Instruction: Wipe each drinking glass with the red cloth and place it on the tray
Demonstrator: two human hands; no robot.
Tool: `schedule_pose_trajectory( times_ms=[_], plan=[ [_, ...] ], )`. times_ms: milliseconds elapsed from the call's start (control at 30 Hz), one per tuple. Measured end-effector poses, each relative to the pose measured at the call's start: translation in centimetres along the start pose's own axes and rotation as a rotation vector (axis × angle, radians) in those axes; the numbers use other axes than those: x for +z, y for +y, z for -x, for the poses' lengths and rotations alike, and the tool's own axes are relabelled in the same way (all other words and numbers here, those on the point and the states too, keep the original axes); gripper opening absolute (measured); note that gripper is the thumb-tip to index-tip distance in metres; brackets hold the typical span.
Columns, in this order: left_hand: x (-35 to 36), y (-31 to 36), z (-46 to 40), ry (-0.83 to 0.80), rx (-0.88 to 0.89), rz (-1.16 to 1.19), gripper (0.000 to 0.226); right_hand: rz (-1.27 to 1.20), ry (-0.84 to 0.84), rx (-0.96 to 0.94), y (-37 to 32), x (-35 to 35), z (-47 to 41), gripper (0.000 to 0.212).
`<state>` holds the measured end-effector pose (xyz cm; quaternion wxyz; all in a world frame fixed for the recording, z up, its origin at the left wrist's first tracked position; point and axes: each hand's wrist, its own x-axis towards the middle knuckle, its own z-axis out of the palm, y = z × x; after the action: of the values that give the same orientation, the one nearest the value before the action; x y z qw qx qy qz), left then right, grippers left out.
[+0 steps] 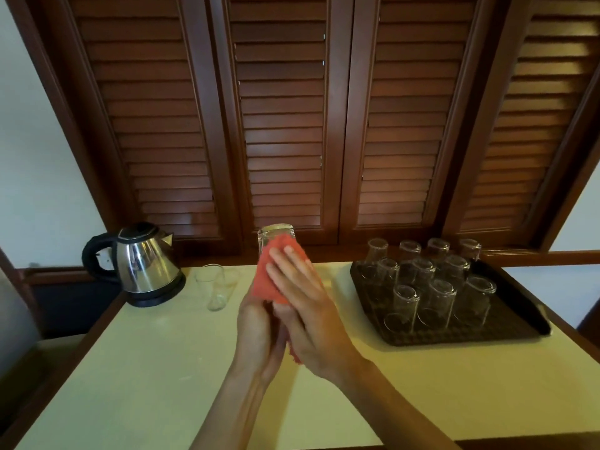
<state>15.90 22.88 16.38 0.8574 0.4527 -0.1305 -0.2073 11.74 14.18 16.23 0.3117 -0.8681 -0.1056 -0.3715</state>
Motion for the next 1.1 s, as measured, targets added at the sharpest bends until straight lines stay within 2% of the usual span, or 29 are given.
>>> schedule_pose_trajectory(
  times_ms=[133,200,267,333,400,467,567,667,767,833,900,1033,1100],
  plan=[
    [0.0,0.0,-0.2,-0.037,-0.011,-0.104,0.050,-0.403,0.095,0.406,1.0,-1.0,-2.0,0.048],
    [0.3,0.2,-0.5,-0.020,0.013,-0.129,0.047,-0.407,0.060,0.405,0.6,-0.7,-1.6,0.050],
    [0.1,0.6,-1.2,-0.013,0.021,-0.127,0.038,-0.226,0.055,0.290,0.0,0.3,-0.3,0.053],
    [-0.2,0.9,-1.4,-0.018,0.039,-0.175,0.036,-0.170,0.082,0.267,-0.2,0.7,0.4,0.058],
    [-0.3,0.8,-0.9,-0.087,0.060,-0.256,0.040,-0.299,0.116,0.349,0.0,-0.3,-0.7,0.056],
    [-0.2,0.5,-0.5,-0.123,0.086,-0.324,0.044,-0.469,0.143,0.477,0.1,-2.3,-2.2,0.045],
    [0.3,0.7,-0.7,-0.092,0.109,-0.354,0.044,-0.645,0.165,0.689,-0.2,-3.4,-3.1,0.032],
    [1.1,1.1,-1.0,-0.099,0.155,-0.530,0.052,-0.727,0.266,0.789,-0.6,-2.6,-2.6,0.031],
    [1.1,0.8,-1.0,-0.064,0.250,-0.558,0.048,-0.749,0.309,0.784,-1.1,-2.1,-2.1,0.028],
    [1.0,0.6,-1.1,-0.032,0.278,-0.544,0.047,-0.676,0.300,0.717,-1.3,-1.9,-1.7,0.030],
    [1.0,0.6,-1.1,-0.044,0.245,-0.555,0.045,-0.624,0.272,0.642,-1.0,-1.9,-1.4,0.030],
    [2.0,0.9,-1.0,-0.101,0.173,-0.593,0.054,-0.688,0.288,0.683,-0.1,-2.2,-2.0,0.033],
    [2.2,1.3,-1.7,-0.064,0.191,-0.583,0.055,-0.649,0.311,0.648,-0.9,-1.3,-1.2,0.035]
  ],
)
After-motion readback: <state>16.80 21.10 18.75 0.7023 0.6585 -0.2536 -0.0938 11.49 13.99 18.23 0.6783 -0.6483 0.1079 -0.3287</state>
